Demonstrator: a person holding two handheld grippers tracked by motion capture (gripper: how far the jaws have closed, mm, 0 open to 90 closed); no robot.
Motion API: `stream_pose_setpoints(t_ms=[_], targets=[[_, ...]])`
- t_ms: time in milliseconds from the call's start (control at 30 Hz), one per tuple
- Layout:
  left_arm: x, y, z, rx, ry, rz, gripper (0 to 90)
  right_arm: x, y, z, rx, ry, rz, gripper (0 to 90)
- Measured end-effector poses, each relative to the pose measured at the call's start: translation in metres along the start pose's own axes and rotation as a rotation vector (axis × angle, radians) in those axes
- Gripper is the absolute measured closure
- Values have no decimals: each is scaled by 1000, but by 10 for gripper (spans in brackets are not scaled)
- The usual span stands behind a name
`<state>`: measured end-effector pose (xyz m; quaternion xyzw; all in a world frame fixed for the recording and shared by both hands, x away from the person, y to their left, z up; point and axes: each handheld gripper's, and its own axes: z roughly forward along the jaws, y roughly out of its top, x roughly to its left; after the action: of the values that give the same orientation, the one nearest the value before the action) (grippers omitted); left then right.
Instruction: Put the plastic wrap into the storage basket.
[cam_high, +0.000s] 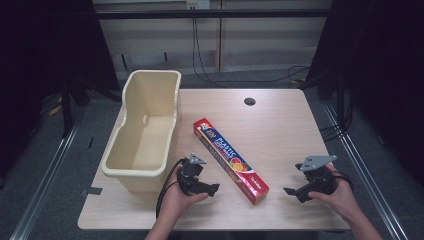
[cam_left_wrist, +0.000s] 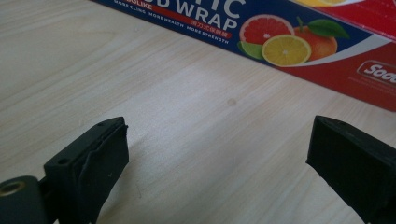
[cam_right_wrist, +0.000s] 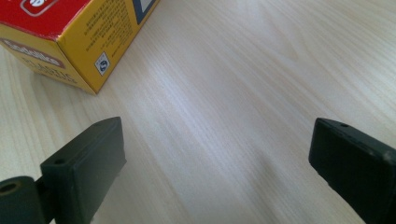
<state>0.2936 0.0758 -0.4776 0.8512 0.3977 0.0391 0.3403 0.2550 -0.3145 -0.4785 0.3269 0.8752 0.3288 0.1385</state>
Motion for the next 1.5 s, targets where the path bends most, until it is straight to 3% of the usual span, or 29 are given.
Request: stream_pose_setpoints(t_ms=[67,467,567,767,1033,1067,1133,1367,1500], targets=[[1,2,-1,4,-7,-4,51,0,0,0,-4,15,7,37],[4,13,-1,26,-21,-32,52,-5,-2,1,5,3,28,38],[4,19,-1,22,-14,-47,52,-6,-2,2,7,-11,25,38],[4,33,-2,26,12,-53,52,-7,-3,2,3,-5,36,33],[6,53,-2,33,15,-60,52,-8,-3,2,-14,17,25,23],[6,58,-2,25,20,-85,52,-8,-3,2,-11,16,31,23],[7,61,-3,30,24,-88,52,-9,-2,2,-12,28,47,24],[10,78,-4,38,45,-115,47,-9,-2,0,-22,29,31,22],[13,86,-1,68,57,-130,38,-9,-1,-1,-31,19,25,20]])
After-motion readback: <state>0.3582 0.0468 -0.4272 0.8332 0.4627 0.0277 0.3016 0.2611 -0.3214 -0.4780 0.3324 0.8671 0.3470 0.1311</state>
